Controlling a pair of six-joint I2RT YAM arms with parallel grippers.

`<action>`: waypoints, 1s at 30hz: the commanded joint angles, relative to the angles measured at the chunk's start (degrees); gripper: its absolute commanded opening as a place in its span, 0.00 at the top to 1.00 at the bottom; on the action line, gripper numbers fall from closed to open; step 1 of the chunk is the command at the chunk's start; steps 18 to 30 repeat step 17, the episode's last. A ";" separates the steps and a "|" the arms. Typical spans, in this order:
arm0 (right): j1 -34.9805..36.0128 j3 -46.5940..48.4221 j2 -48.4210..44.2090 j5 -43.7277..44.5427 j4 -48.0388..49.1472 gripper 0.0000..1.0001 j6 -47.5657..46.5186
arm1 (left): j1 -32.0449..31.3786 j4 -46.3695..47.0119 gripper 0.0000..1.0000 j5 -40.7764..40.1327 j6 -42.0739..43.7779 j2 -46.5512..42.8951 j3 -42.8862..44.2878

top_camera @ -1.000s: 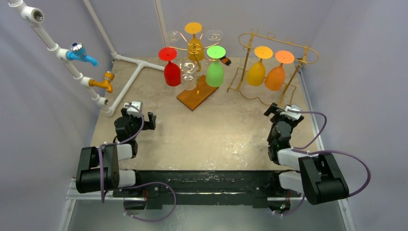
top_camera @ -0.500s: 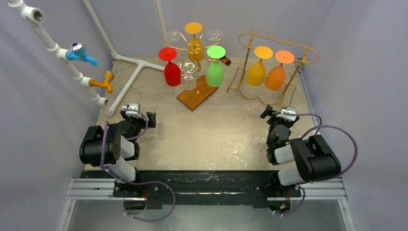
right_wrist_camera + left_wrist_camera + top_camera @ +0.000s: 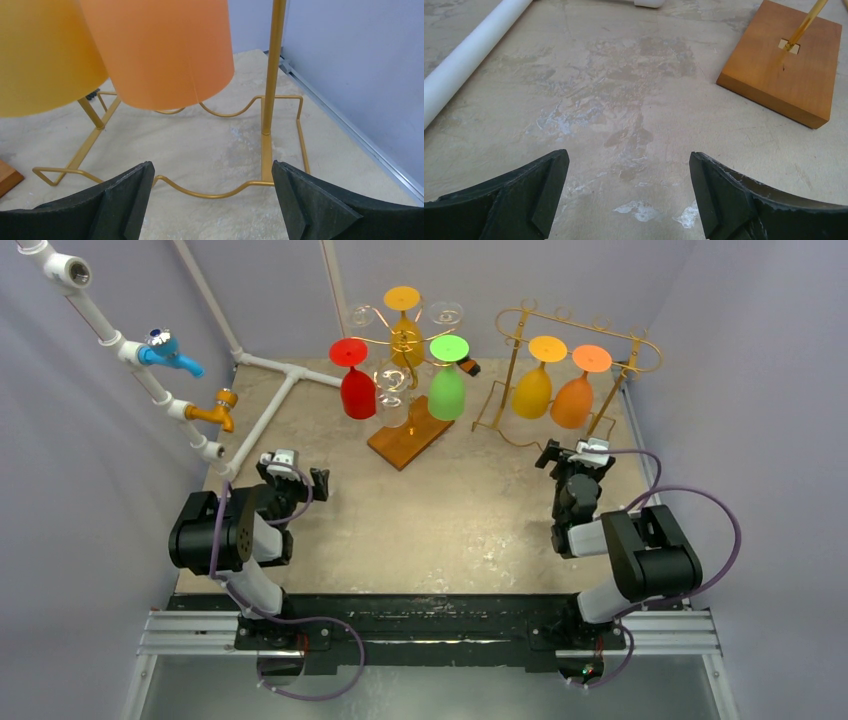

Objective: Place the wine glass upside down on the wine glass rack
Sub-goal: Reset both arms

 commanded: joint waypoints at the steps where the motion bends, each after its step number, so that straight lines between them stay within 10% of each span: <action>1: -0.30 -0.33 -0.73 -0.79 -0.38 0.01 0.14 | -0.39 2.46 0.00 1.39 1.01 -0.52 0.86; 30: -0.30 -0.25 -0.65 -0.65 -0.05 0.01 -0.29 | -2.93 -2.29 0.00 -2.30 3.11 -1.28 2.46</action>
